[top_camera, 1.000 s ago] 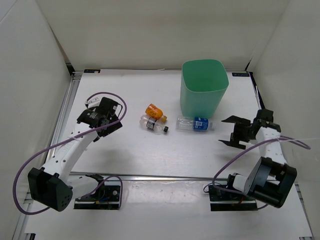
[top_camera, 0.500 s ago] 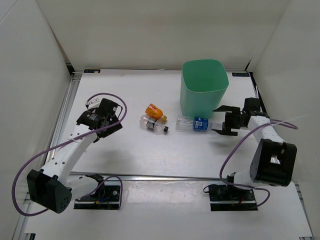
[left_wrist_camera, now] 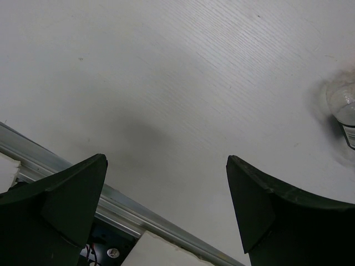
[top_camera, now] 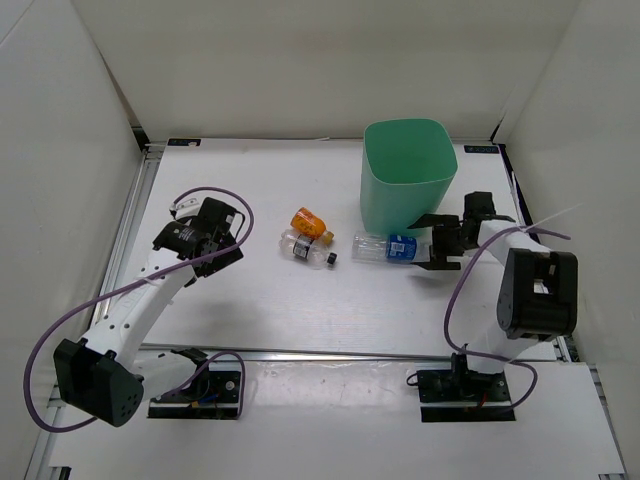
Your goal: Put the plastic bottles in the bin
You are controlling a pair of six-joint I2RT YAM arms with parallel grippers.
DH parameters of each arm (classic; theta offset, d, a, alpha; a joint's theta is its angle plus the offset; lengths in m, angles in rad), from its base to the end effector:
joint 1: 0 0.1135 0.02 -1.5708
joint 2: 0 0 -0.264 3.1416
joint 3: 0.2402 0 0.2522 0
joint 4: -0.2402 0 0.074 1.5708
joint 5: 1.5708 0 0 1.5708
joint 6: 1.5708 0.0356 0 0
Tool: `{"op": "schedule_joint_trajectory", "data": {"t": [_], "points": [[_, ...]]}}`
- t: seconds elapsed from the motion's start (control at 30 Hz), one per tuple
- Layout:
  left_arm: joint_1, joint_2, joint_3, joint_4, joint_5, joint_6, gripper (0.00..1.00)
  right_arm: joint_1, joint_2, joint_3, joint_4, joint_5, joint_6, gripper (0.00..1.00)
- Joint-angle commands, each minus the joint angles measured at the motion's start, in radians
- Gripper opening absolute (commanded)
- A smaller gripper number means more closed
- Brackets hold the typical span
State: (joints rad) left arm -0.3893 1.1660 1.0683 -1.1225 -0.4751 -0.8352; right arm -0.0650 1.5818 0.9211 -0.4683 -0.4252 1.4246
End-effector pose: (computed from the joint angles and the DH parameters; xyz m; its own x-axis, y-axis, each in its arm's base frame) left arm 0.1930 -0.0616 0.2928 -0.7255 -0.4150 -0.5490 -0.5153 0.8564 0.0336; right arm 0.2990 -0.0047 0.1783 -0.2470 0.9192 0.3066 0.8754 0.0760 0.4773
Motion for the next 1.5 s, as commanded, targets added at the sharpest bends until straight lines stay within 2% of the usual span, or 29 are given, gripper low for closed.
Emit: {"op": "schedule_joint_trajectory", "data": {"t": [0.0,0.43,0.5,0.87,1.03,1.17,1.3,1.47], "points": [[-0.005,-0.02,-0.008,-0.007,-0.022,-0.001,1.0,0.031,0.055,0.05,0.016,0.006,-0.007,0.99],[-0.005,-0.002,-0.019,-0.057,-0.04,0.008,1.0,0.082,0.214,0.111,0.016,0.025,-0.007,0.99],[-0.005,0.009,-0.019,-0.066,-0.04,-0.001,1.0,0.082,0.224,0.111,0.026,0.016,-0.007,0.96],[-0.005,0.009,-0.028,-0.085,-0.049,-0.01,1.0,0.091,0.256,0.101,0.036,-0.004,-0.029,0.53],[-0.005,0.0,-0.028,-0.085,-0.049,-0.03,1.0,0.091,0.173,0.078,-0.015,-0.026,-0.111,0.47],[-0.005,-0.02,-0.028,-0.085,-0.049,-0.039,1.0,0.091,0.04,0.058,-0.111,-0.041,-0.199,0.46],[-0.005,-0.029,-0.047,-0.076,-0.049,-0.048,1.0,0.091,-0.158,0.032,-0.18,-0.072,-0.3,0.45],[-0.005,-0.039,-0.079,-0.045,-0.049,-0.048,1.0,0.143,-0.307,0.204,-0.292,-0.101,-0.482,0.41]]}}
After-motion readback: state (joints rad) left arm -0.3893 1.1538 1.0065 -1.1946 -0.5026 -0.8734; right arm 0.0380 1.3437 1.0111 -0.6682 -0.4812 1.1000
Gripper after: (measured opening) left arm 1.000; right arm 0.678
